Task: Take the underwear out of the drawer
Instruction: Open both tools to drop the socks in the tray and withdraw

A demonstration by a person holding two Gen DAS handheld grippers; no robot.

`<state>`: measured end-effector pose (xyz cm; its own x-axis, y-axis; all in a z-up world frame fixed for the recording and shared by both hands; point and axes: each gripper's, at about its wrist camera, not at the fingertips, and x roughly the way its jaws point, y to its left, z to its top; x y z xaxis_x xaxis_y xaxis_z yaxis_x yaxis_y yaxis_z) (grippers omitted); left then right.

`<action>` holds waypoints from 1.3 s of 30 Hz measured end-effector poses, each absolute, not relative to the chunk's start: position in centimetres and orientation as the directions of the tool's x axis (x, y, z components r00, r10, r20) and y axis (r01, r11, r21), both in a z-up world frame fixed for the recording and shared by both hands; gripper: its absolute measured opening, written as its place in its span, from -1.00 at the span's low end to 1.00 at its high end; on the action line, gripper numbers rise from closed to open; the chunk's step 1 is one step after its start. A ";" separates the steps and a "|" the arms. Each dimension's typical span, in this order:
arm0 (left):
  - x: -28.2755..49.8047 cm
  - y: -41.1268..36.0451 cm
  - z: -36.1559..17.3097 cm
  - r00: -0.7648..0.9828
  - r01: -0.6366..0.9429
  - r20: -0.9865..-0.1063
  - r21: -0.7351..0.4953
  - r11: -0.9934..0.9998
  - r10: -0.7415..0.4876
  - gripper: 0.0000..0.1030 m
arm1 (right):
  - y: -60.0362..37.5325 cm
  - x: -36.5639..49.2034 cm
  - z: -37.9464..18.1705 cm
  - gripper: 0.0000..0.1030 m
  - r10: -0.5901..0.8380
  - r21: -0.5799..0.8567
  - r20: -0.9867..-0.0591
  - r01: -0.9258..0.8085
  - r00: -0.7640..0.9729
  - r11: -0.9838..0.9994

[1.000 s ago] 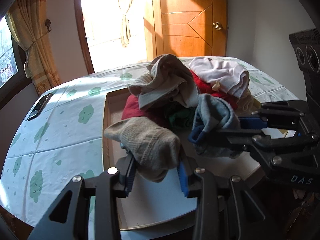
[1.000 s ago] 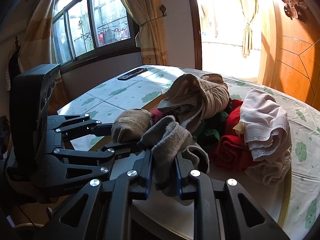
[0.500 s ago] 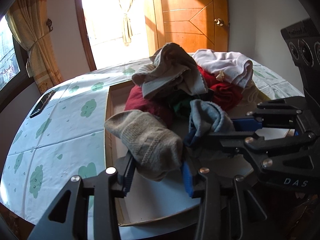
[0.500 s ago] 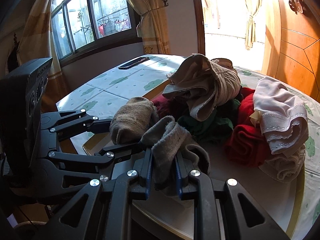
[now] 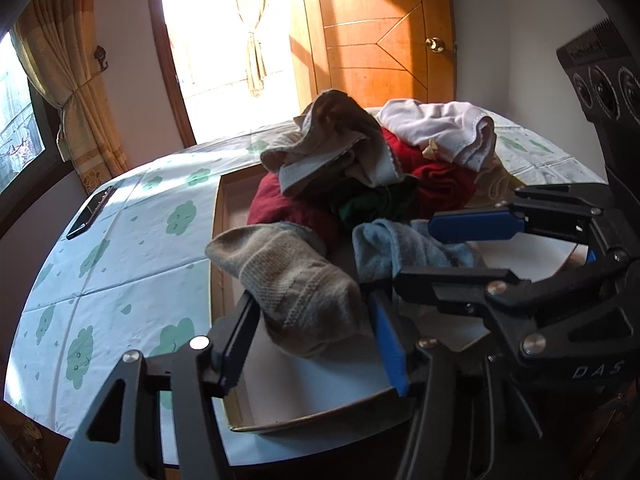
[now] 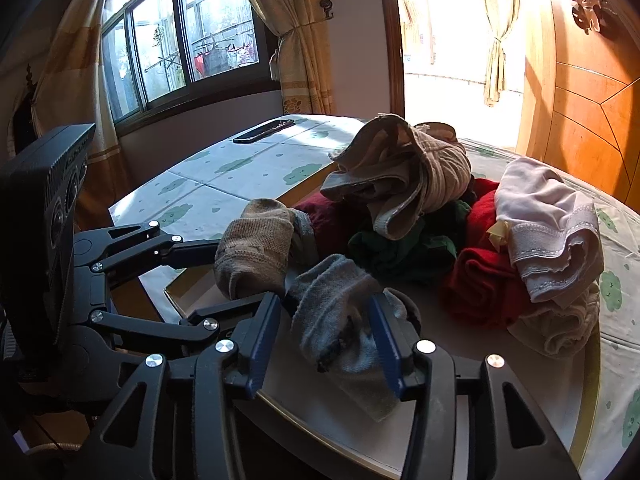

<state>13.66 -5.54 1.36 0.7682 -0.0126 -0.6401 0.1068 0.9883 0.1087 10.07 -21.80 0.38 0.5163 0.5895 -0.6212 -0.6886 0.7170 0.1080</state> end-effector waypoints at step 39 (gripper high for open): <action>4.7 -8.9 -0.5 0.765 0.190 -0.639 0.106 0.976 -0.079 0.71 | -27.7 2.6 -0.1 0.17 0.587 0.078 -0.614 -0.700 0.527 0.709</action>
<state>4.68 -8.91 -0.45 0.7650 -0.0793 -0.6391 0.1895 0.9762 0.1058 2.57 -27.66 -0.07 0.5269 0.5874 -0.6142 -0.7004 0.7095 0.0777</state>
